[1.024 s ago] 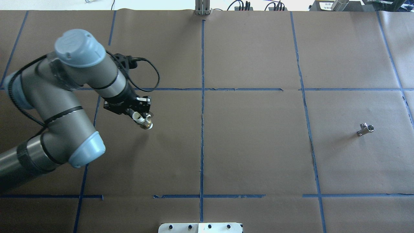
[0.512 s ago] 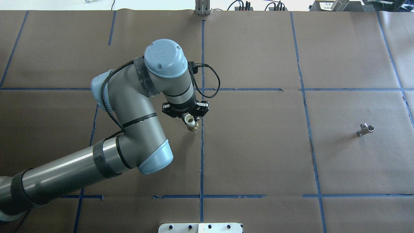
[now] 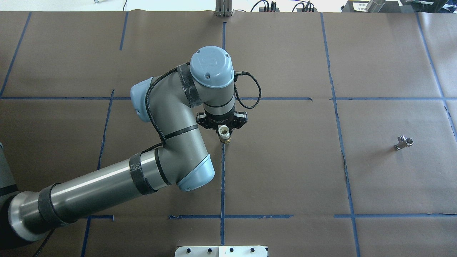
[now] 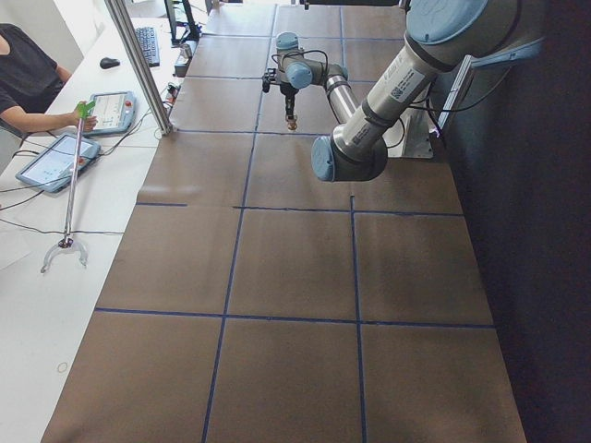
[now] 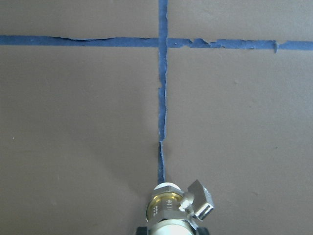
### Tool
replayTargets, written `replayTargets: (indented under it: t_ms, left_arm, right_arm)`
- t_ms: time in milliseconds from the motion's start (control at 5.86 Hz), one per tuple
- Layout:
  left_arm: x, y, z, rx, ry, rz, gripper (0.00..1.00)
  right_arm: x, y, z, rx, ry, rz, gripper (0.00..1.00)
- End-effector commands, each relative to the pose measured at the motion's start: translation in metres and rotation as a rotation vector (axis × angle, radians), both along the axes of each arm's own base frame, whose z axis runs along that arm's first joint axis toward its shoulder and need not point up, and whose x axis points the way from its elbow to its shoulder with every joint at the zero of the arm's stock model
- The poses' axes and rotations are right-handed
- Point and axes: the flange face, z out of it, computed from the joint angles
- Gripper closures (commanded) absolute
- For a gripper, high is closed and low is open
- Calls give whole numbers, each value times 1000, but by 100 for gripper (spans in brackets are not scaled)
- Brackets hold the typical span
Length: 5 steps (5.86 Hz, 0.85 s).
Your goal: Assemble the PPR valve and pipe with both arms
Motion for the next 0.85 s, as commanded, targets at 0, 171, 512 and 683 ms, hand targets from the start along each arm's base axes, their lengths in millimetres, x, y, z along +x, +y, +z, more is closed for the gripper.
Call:
replayTargets:
  t_ms: [0, 171, 512, 683]
  left_arm:
    - [6, 4, 4, -4, -10, 7, 100]
    - [6, 3, 4, 2, -12, 3, 100]
    - [6, 3, 4, 3, -17, 0, 97]
    - [5, 3, 4, 1, -21, 0, 97]
  right_arm:
    - [-1, 0, 0, -2, -4, 0, 0]
    - [-1, 0, 0, -3, -3, 0, 0]
    - [-1, 0, 0, -3, -3, 0, 0]
    - [-1, 0, 0, -3, -3, 0, 0]
